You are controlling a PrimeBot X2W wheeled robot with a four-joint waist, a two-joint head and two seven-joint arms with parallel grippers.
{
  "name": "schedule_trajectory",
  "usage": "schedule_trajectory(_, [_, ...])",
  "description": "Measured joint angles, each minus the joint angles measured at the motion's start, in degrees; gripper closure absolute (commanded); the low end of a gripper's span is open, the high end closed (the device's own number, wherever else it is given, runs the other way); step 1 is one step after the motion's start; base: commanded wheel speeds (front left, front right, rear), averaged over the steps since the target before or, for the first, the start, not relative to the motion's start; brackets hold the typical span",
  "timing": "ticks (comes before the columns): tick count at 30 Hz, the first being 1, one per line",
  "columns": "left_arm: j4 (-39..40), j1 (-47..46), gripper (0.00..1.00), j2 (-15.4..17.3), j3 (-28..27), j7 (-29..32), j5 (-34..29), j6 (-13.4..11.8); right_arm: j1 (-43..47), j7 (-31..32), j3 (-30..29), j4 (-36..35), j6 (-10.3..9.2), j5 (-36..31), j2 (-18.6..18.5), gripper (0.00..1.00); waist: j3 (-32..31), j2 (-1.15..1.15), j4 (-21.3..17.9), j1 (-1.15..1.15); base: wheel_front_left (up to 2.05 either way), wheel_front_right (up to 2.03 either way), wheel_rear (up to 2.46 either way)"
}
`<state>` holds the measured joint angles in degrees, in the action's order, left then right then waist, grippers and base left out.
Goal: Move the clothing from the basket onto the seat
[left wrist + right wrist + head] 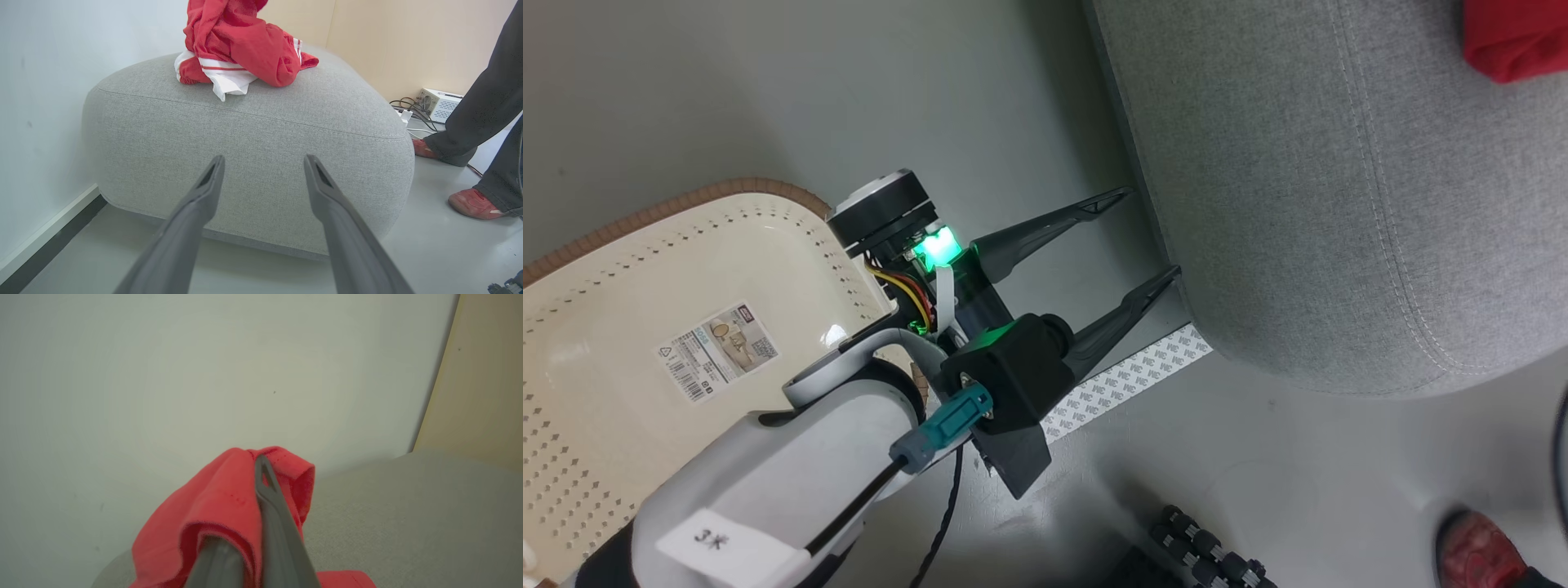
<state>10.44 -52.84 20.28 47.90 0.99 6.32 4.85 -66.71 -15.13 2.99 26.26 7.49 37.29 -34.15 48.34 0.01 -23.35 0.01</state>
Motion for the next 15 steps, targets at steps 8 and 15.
schedule_trajectory(8, [0.1, 0.2, 0.00, 1.6, -0.5, 0.7, 0.9, -0.1, 4.2, 0.0, -2.7, 9.7, 0.00, -2.9, 4.6, 1.00, -0.8, 0.00, 0.1, -0.01, 0.00, 0.00, 0.00])
schedule_trajectory(15, [0.1, 0.9, 0.00, 1.9, -0.5, 0.6, 1.4, -0.5, 4.0, 0.0, -3.7, 16.5, 0.00, -5.1, 5.4, 0.00, -2.3, 0.00, 0.1, -0.01, 0.00, 0.00, 0.00])
